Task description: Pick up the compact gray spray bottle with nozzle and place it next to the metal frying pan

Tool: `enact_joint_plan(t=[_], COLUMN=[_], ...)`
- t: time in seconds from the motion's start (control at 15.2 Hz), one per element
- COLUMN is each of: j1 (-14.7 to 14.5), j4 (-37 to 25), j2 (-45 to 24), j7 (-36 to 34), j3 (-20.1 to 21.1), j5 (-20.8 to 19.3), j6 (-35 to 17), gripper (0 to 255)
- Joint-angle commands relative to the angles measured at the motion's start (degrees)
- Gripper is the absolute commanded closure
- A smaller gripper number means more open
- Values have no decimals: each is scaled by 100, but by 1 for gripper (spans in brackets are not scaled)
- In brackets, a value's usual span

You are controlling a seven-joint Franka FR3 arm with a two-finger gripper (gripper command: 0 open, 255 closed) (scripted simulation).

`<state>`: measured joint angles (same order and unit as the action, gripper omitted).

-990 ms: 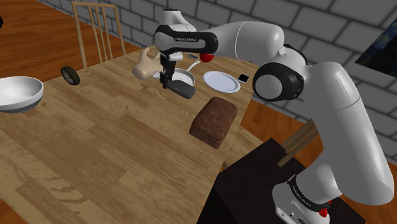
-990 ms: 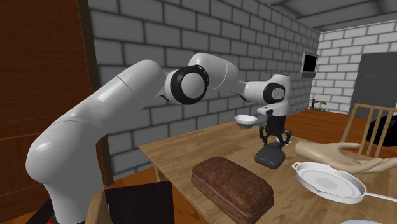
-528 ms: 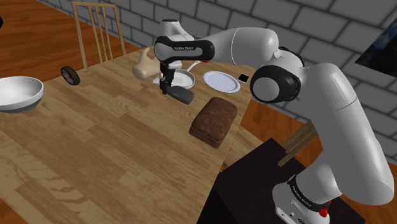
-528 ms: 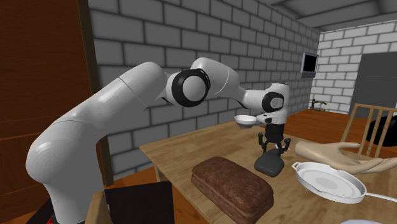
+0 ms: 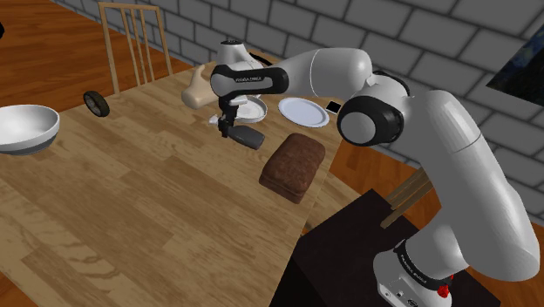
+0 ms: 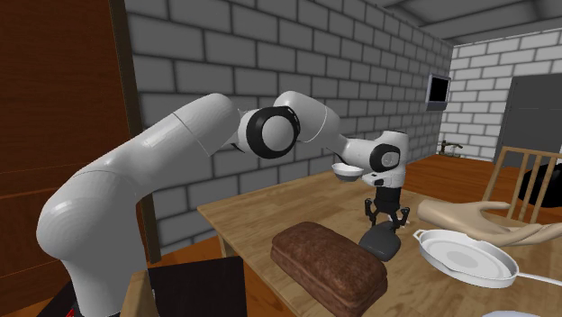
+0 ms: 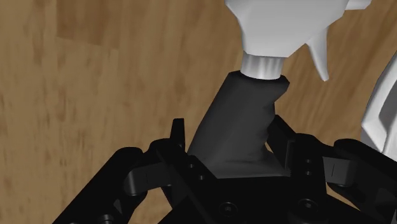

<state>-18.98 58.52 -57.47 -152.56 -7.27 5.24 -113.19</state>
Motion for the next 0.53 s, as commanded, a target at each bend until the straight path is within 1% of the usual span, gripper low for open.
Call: enact_joint_plan(t=[0.0,0.4,0.46], j1=[1,2,2], j4=[52,50,50], j2=[-12,-13,-13], j7=[5,5,5], j3=[0,0,0], j5=[2,2,2], j6=[-67,-66,-66], gripper=[255,255,0])
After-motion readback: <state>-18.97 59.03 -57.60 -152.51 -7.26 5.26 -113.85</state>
